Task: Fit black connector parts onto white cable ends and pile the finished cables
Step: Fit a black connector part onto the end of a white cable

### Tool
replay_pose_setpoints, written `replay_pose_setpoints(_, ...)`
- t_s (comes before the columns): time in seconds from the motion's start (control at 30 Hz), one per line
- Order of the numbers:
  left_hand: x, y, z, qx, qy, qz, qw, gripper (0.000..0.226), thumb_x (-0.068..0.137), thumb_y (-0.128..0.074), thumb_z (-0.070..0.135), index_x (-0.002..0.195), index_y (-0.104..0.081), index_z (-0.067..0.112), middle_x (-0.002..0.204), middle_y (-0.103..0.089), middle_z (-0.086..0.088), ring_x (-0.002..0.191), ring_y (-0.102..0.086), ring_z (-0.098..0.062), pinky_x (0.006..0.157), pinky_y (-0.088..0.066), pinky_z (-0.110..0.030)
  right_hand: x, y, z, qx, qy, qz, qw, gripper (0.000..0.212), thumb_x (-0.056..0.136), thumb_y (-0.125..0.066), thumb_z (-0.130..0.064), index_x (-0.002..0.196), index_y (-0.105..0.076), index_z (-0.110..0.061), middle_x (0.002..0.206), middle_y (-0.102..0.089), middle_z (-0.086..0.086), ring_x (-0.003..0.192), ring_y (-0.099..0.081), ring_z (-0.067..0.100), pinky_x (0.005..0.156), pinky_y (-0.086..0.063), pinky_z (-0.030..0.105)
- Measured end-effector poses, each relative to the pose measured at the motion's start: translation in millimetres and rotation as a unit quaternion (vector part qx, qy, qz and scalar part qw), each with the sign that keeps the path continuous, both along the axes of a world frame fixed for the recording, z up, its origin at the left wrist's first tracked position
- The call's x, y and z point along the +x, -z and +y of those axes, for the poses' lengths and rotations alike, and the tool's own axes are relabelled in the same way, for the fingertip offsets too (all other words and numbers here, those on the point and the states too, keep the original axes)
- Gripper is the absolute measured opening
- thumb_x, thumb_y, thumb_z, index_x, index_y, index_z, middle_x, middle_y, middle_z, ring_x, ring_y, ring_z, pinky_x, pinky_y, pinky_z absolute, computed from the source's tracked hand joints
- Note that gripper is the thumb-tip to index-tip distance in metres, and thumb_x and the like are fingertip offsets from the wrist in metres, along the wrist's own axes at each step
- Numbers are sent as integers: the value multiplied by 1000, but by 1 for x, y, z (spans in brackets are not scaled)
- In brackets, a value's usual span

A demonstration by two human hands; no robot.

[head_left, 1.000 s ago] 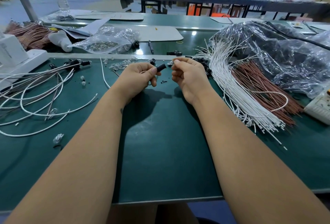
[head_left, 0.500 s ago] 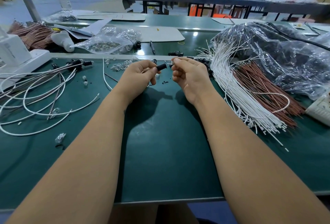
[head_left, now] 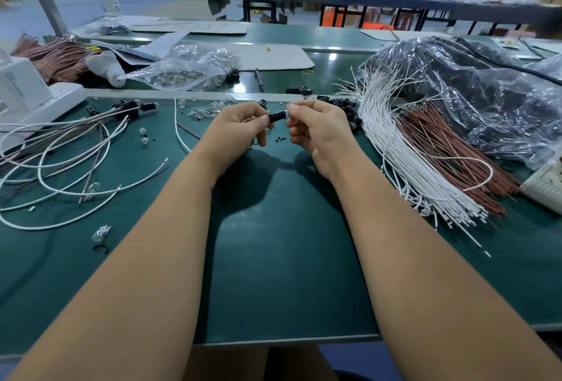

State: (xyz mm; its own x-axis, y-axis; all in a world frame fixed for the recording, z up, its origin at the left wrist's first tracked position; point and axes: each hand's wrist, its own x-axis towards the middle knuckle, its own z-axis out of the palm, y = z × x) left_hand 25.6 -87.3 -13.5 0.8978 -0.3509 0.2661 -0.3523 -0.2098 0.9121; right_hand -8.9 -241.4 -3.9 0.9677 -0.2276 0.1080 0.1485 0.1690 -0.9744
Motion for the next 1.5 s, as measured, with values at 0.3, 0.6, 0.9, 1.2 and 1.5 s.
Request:
replay_pose_setpoints(0.3, -2, 2, -1, -7, -21, 1, 1000, 26, 96, -52, 11, 73, -62, 16, 45, -52, 8, 45, -41, -7, 48, -33, -14, 0, 4, 4, -45, 2, -7, 999, 18, 94, -58, -3, 76, -58, -8, 57, -57, 2, 45, -48, 9, 49, -43, 21)
replay_pose_setpoints(0.6, -6, -3, -5, 7, -48, 3, 999, 19, 97, -51, 12, 83, -63, 15, 53, -58, 4, 46, -44, -7, 48, -37, -16, 2, 5, 4, -77, 28, -25, 996, 15, 93, -60, -4, 78, -59, -9, 58, -57, 0, 48, -48, 9, 51, -42, 22)
replay_pose_setpoints(0.9, -12, -7, -8, 41, -13, -24, 999, 14, 95, -57, 16, 92, -70, 14, 67, -63, 1, 56, -52, -3, 58, -46, -15, 2, 5, 2, -83, 24, -24, 996, 14, 93, -59, -5, 79, -60, -8, 61, -58, 2, 49, -49, 9, 53, -43, 22)
replay_pose_setpoints(1.2, -12, -4, -12, -16, -4, 3, 1000, 23, 96, -55, 8, 79, -68, 14, 60, -59, 1, 50, -50, -1, 54, -46, -16, -2, 5, 2, -66, -25, -33, 997, 23, 97, -51, -2, 75, -52, -6, 61, -52, 8, 48, -43, 14, 50, -39, 24)
replay_pose_setpoints(1.5, -13, -3, -15, -32, 2, 22, 999, 24, 96, -54, 6, 78, -68, 13, 54, -56, 5, 48, -48, -4, 52, -44, -16, 0, 2, 2, -83, -44, -4, 996, 27, 99, -47, -1, 73, -45, -10, 59, -46, 4, 48, -34, 12, 48, -29, 25)
